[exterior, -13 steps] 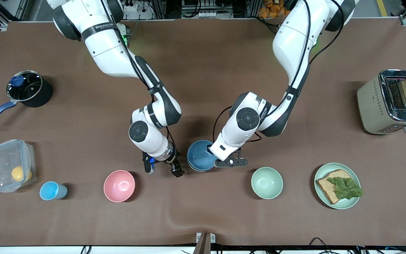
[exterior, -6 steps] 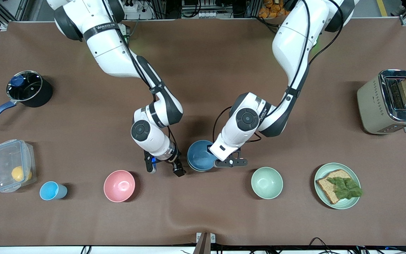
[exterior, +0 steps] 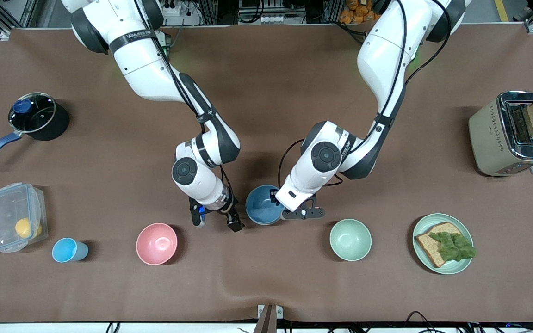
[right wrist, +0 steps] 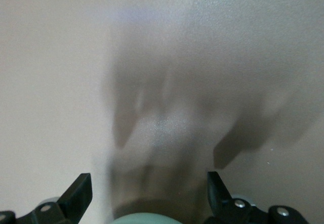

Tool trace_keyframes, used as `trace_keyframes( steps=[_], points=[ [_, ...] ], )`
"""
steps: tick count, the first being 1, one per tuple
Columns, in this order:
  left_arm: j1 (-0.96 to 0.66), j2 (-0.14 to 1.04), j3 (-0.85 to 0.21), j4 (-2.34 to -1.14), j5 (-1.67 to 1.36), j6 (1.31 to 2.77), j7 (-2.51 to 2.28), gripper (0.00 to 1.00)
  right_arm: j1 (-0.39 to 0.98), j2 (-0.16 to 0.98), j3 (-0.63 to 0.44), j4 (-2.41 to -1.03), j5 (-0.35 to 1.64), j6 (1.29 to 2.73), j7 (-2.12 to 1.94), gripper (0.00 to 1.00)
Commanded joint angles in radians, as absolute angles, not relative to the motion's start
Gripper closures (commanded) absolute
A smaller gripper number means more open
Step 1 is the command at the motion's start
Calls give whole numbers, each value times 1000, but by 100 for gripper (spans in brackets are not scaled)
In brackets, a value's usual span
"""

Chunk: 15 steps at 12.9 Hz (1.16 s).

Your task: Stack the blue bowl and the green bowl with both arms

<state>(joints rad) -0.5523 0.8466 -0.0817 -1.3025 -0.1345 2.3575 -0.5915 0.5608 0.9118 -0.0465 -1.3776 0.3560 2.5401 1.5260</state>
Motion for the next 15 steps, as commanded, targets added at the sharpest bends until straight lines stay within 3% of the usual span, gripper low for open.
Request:
trace_keyframes(
  steps=[1,4,7,12,15],
  points=[
    [-557,822,-69,-1284,-155,2347,-612,0,563,907,-49,-1364,362,2542,1513,0],
    [-491,708,-66,-1318,-146,2291,-606,0,557,876,-49,-1367,252,2527,1499,0],
    [-399,577,-64,-1327,-143,2062,-575,0,535,829,-49,-1365,169,2433,1438,0],
    [-209,396,-63,-1353,-56,1720,-338,0,422,714,-37,-1367,179,2180,1113,0],
    [-177,283,-64,-1443,30,1666,-330,0,356,645,-38,-1374,179,2044,860,0]
  ],
)
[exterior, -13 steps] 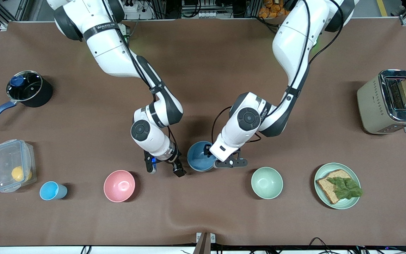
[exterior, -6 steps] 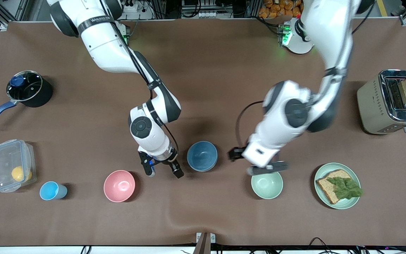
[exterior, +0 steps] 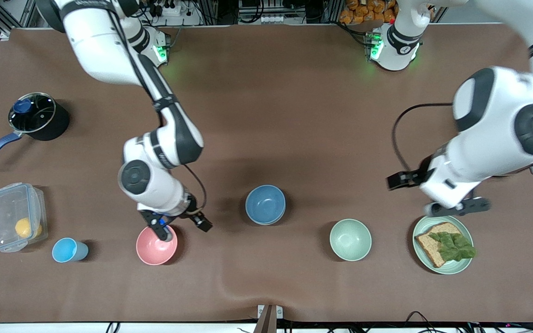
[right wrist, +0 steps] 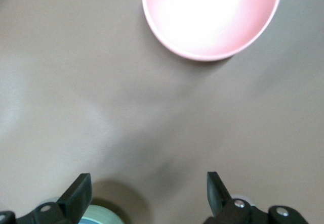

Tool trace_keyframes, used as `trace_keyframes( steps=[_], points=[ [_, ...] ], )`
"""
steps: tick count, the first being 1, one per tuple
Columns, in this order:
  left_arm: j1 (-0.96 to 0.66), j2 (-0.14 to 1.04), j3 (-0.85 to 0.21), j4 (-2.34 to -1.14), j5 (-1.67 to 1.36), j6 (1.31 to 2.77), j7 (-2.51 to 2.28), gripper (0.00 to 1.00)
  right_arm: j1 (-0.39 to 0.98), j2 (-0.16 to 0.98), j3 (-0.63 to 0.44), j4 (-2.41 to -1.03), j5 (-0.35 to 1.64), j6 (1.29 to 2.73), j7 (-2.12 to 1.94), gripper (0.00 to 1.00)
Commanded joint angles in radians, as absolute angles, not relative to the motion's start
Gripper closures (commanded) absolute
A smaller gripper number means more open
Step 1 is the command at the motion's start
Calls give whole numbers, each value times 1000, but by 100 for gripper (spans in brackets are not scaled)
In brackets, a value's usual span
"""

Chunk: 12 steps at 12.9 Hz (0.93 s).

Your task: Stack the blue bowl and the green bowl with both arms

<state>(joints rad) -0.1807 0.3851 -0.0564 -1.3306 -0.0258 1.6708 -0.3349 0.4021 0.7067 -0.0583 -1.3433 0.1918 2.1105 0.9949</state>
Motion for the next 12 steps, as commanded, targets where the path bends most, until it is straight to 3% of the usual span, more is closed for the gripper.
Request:
trace_keyframes(
  steps=[1,4,7,10,12],
  points=[
    [-160,235,-66,-1488,38,1666,-321,0,319,611,-38,-1374,179,1975,722,0],
    [-75,138,-69,-1566,38,1666,-183,0,220,528,-40,-1377,179,1815,365,0],
    [-64,104,-69,-1578,40,1612,-167,0,138,401,-41,-1445,178,1761,162,0],
    [-35,66,-89,-1583,40,1597,-118,0,121,254,-48,-1535,149,1735,117,0],
    [-18,63,-106,-1582,38,1595,-109,0,107,178,-46,-1534,77,1633,110,0]
  ],
)
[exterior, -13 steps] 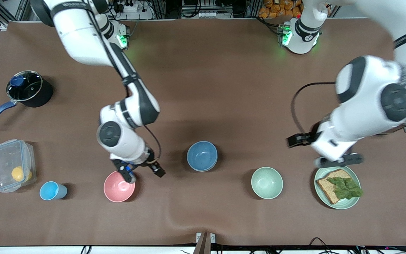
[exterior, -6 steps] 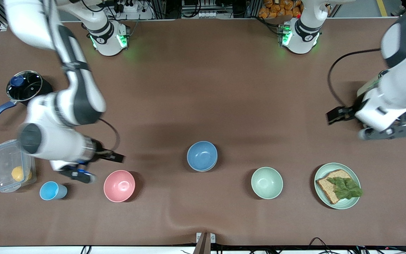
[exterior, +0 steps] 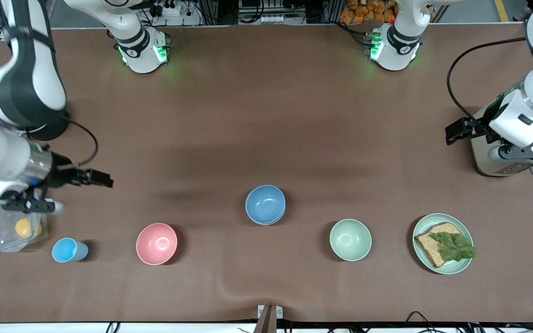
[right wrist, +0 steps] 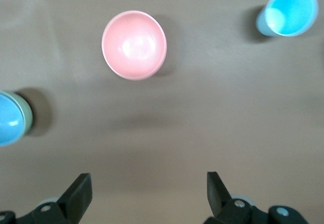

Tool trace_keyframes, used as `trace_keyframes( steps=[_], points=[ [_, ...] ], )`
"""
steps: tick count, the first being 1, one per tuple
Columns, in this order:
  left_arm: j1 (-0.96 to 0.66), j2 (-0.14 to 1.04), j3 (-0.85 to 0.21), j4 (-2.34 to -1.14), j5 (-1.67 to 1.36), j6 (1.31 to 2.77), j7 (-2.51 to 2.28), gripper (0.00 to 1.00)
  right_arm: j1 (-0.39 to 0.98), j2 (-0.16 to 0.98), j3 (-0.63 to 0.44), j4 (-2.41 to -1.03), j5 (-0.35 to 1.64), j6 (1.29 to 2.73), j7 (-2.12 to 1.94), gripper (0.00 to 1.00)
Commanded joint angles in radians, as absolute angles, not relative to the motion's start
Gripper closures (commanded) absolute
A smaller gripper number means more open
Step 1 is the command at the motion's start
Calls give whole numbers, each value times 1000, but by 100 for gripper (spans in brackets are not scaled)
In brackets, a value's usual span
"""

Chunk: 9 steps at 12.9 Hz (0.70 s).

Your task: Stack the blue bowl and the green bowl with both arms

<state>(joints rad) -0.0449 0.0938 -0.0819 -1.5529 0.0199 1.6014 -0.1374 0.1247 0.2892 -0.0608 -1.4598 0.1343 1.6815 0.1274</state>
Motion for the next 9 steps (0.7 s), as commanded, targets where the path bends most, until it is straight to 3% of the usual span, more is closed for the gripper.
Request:
trace_keyframes(
  steps=[1,9],
  points=[
    [-20,61,-106,-1580,38,1595,-109,0,110,143,-43,-1532,36,1596,110,0],
    [-23,51,-103,-1543,31,1579,-113,0,34,12,-48,-1540,-34,1496,0,0]
  ],
)
